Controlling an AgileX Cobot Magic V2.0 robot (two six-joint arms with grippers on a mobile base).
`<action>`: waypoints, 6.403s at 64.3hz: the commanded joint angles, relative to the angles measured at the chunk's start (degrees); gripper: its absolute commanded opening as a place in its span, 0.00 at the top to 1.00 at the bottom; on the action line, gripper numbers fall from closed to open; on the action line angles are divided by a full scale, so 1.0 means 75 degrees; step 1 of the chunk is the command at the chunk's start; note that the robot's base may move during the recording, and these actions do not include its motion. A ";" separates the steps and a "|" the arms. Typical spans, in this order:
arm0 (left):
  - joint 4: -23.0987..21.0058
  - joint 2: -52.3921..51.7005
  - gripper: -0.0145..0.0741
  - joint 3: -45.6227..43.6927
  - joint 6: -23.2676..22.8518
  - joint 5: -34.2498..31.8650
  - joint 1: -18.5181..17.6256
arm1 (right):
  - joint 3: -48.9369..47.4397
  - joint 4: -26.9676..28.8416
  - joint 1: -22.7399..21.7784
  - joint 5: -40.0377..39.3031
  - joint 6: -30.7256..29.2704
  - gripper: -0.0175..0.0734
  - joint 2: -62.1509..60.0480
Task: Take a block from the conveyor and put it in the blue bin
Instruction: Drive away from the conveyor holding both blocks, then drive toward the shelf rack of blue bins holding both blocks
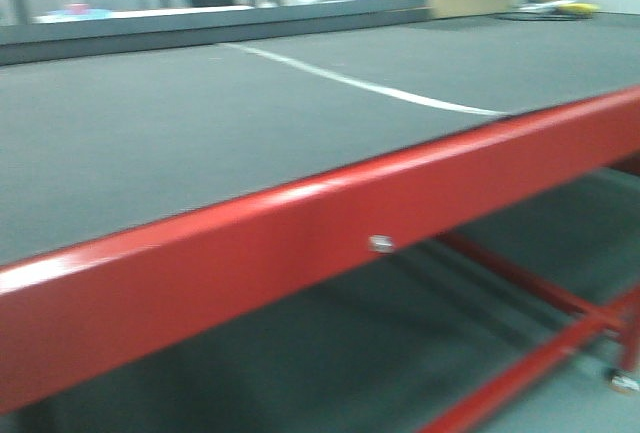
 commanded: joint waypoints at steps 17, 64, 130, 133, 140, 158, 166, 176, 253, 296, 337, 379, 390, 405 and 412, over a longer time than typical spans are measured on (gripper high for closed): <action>-0.0015 -0.0032 0.96 -0.0038 -0.0043 -0.0161 -0.0053 | -0.0069 -0.0075 0.0026 -0.0152 -0.0008 0.98 -0.0025; -0.0015 -0.0032 0.96 -0.0038 -0.0043 -0.0161 -0.0053 | -0.0069 -0.0075 0.0026 -0.0152 -0.0008 0.98 -0.0025; -0.0015 -0.0032 0.96 -0.0038 -0.0043 -0.0161 -0.0053 | -0.0069 -0.0075 0.0026 -0.0152 -0.0008 0.98 -0.0025; -0.0015 -0.0032 0.96 -0.0038 -0.0043 -0.0161 -0.0053 | -0.0069 -0.0075 0.0026 -0.0152 -0.0008 0.98 -0.0025; -0.0015 -0.0032 0.96 -0.0038 -0.0043 -0.0161 -0.0053 | -0.0069 -0.0075 0.0026 -0.0152 -0.0008 0.98 -0.0025; -0.0015 -0.0032 0.96 -0.0038 -0.0043 -0.0161 -0.0053 | -0.0069 -0.0061 0.0026 -0.0149 -0.0008 0.98 -0.0025; -0.0015 -0.0032 0.96 -0.0038 -0.0043 -0.0161 -0.0053 | -0.0069 -0.0061 0.0026 -0.0149 -0.0008 0.98 -0.0025; -0.0015 -0.0051 0.96 -0.0038 -0.0043 -0.0161 -0.0053 | -0.0069 -0.0061 0.0026 -0.0149 -0.0008 0.98 -0.0025; -0.0015 -0.0051 0.96 -0.0038 -0.0043 -0.0161 -0.0053 | -0.0069 -0.0061 0.0026 -0.0168 -0.0008 0.98 -0.0025; -0.0015 -0.0051 0.96 -0.0038 -0.0043 -0.0161 -0.0053 | -0.0069 -0.0061 0.0026 -0.0183 -0.0008 0.98 -0.0025; -0.0015 -0.0051 0.96 -0.0038 -0.0043 -0.0161 -0.0053 | -0.0069 -0.0061 0.0026 -0.0183 -0.0008 0.98 -0.0025; -0.0015 -0.0051 0.96 -0.0038 -0.0043 -0.0161 -0.0053 | -0.0069 -0.0061 0.0026 -0.0183 -0.0008 0.98 -0.0025; -0.0015 -0.0051 0.96 -0.0038 -0.0043 -0.0161 -0.0053 | -0.0069 -0.0061 0.0026 -0.0183 -0.0008 0.98 -0.0025; -0.0015 -0.0051 0.96 -0.0038 -0.0043 -0.0161 -0.0053 | -0.0069 -0.0061 0.0026 -0.0183 -0.0008 0.98 -0.0025; -0.0015 -0.0051 0.96 -0.0038 -0.0043 -0.0161 -0.0053 | -0.0069 -0.0061 0.0026 -0.0183 -0.0008 0.98 -0.0025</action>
